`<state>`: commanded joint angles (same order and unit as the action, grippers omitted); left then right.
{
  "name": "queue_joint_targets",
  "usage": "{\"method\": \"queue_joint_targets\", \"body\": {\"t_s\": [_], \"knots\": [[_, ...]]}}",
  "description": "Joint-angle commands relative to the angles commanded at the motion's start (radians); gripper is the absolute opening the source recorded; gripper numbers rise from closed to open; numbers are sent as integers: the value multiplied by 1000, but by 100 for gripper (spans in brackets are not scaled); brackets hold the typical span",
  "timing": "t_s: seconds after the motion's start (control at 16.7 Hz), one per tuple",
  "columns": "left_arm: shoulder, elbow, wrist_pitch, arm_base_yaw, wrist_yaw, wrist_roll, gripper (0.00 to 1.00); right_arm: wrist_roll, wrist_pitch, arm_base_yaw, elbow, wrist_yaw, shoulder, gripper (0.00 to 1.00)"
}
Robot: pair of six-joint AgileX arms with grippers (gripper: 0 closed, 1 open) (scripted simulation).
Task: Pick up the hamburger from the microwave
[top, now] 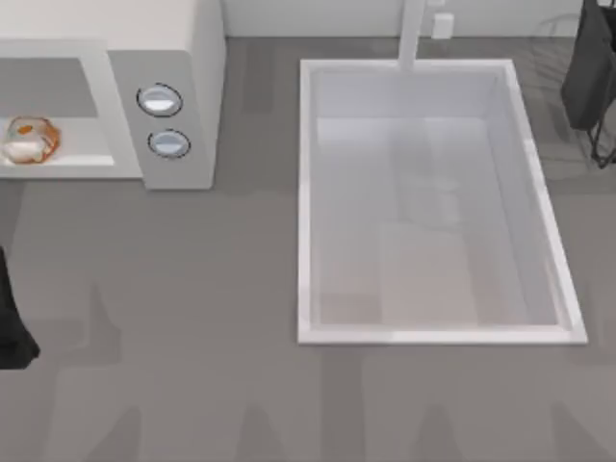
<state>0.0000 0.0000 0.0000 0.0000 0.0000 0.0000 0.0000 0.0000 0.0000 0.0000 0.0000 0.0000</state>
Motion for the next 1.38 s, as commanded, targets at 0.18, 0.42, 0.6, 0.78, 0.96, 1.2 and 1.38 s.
{"method": "queue_joint_targets", "body": {"t_s": [0.18,0.42,0.6,0.78,0.96,1.2,1.38], "knots": [[0,0,0,0,0,0,100,0,0,0,0,0,0,100],[0,0,0,0,0,0,100,0,0,0,0,0,0,100],[0,0,0,0,0,0,100,0,0,0,0,0,0,100],[0,0,0,0,0,0,100,0,0,0,0,0,0,100],[29,11,15,1,2,0,100,0,0,0,0,0,0,100],[209,75,102,9,14,4,100,0,0,0,0,0,0,100],[434,157,211,21,29,10,100,0,0,0,0,0,0,100]]}}
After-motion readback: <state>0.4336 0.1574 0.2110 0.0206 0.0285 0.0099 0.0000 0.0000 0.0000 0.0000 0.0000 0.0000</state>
